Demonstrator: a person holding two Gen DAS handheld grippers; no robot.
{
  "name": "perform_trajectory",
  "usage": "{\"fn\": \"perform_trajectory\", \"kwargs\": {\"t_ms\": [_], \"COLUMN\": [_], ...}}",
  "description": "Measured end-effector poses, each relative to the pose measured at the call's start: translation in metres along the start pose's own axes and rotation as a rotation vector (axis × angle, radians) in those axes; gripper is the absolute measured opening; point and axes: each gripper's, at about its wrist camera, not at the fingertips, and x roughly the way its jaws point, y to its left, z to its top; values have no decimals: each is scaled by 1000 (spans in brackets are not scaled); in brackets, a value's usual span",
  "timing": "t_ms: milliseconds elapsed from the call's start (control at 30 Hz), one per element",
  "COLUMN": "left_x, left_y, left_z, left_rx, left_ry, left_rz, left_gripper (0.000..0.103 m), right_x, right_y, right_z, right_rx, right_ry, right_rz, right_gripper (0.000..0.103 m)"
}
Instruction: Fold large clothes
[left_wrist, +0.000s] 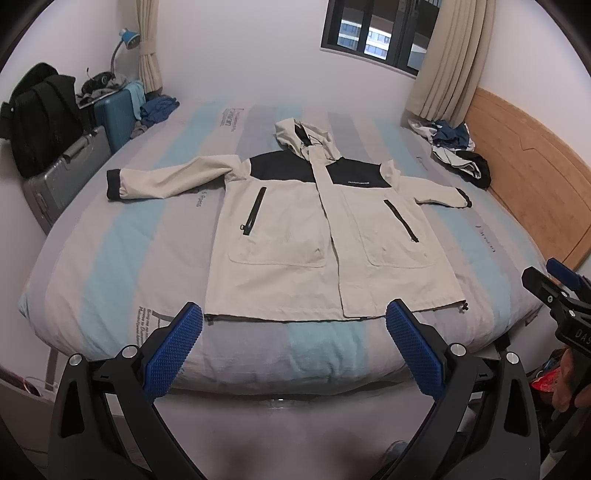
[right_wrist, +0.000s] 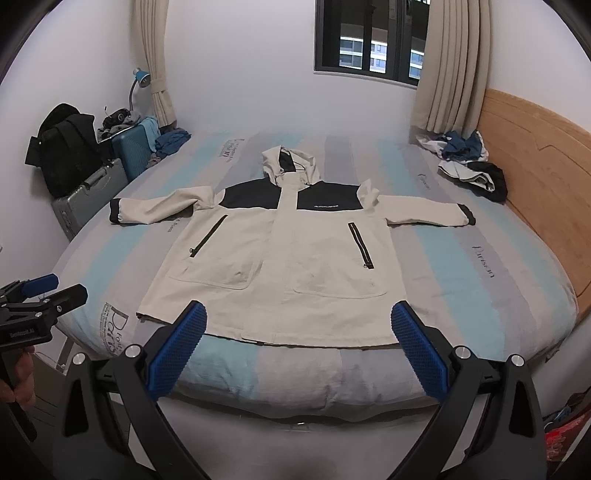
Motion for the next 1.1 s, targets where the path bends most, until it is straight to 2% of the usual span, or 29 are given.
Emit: {"fn": "perform_trajectory", "kwargs": {"t_ms": [100,300,400,1100], "left_x": [1,2,1,2], "left_y": [0,-2,-1,-3], "left_z": [-1,-2,-3,-5], "left_rx": [10,9,5,7], "left_ry": [-2,-1,-2,2], "left_rz": [4,3,1,-10], "left_gripper": [97,97,97,97], "right_x": [-1,-2,-1,2], "right_y": [-2,-5,-8,-15], "right_z": [-1,-2,-3,-1], "right_rx": [10,24,29,33], "right_ry": [-10,-24,-3,-7], "right_rz": [6,-35,-16,-24], "right_gripper": [96,96,96,96]}}
